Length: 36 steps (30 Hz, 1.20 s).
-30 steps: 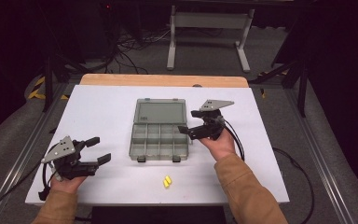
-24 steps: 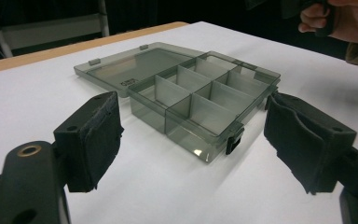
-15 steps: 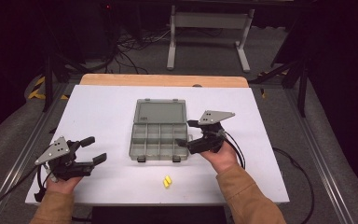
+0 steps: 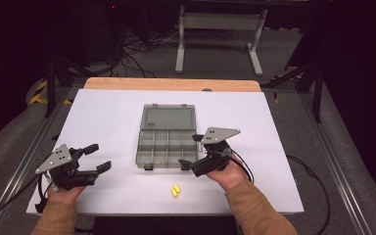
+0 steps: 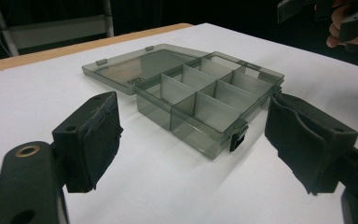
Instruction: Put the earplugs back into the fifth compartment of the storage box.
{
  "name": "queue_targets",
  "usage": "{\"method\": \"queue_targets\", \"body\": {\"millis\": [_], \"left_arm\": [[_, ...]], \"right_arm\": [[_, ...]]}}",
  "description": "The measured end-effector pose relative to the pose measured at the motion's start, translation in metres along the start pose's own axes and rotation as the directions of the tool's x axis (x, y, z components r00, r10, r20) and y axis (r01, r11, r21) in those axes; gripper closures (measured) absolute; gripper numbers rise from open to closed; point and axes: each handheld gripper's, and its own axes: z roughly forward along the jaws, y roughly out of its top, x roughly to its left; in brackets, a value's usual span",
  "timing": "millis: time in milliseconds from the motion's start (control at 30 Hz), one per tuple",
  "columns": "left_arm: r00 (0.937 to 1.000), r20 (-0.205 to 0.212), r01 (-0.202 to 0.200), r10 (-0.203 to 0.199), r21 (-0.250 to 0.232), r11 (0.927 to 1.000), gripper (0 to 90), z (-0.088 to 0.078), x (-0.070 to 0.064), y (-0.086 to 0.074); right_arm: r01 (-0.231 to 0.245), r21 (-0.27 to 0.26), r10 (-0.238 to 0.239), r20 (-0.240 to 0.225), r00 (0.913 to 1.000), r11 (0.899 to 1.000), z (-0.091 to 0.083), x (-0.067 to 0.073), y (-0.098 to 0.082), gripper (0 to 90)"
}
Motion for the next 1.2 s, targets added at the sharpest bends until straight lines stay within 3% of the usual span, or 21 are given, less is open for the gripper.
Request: {"method": "queue_targets", "body": {"millis": [233,500,800,900,1067,1200], "left_arm": [[1.0,-0.002,0.001,-0.001,-0.002,1.0,18.9,-0.002,0.0,0.0],[1.0,-0.002,0.0,0.0,-0.007,1.0,18.9,-0.001,0.001,-0.001],[1.0,-0.001,-0.002,0.002,-0.017,0.9999,18.6,-0.001,0.002,-0.001],[1.0,-0.002,-0.001,0.001,-0.019,0.9998,18.5,-0.002,0.002,-0.001],[1.0,0.003,-0.004,0.004,-0.016,0.9999,18.5,0.0,0.002,-0.001],[0.9999,0.004,-0.01,0.01,-0.012,0.9999,18.4,0.001,0.001,-0.001]], "right_arm": [[0.026,0.078,-0.022,-0.05,0.9985,0.997,0.006,0.007,0.001,18.2],[0.043,0.19,-0.025,-0.096,0.995,0.981,0.018,0.011,0.0,24.6],[0.055,0.337,-0.006,-0.146,0.9892,0.94,0.038,0.017,-0.007,29.9],[0.071,0.357,-0.014,-0.159,0.9872,0.931,0.041,0.019,-0.008,31.3],[0.093,0.418,-0.013,-0.19,0.9816,0.903,0.05,0.025,-0.011,37.2],[0.106,0.44,-0.016,-0.205,0.9787,0.892,0.054,0.027,-0.014,37.6]]}}
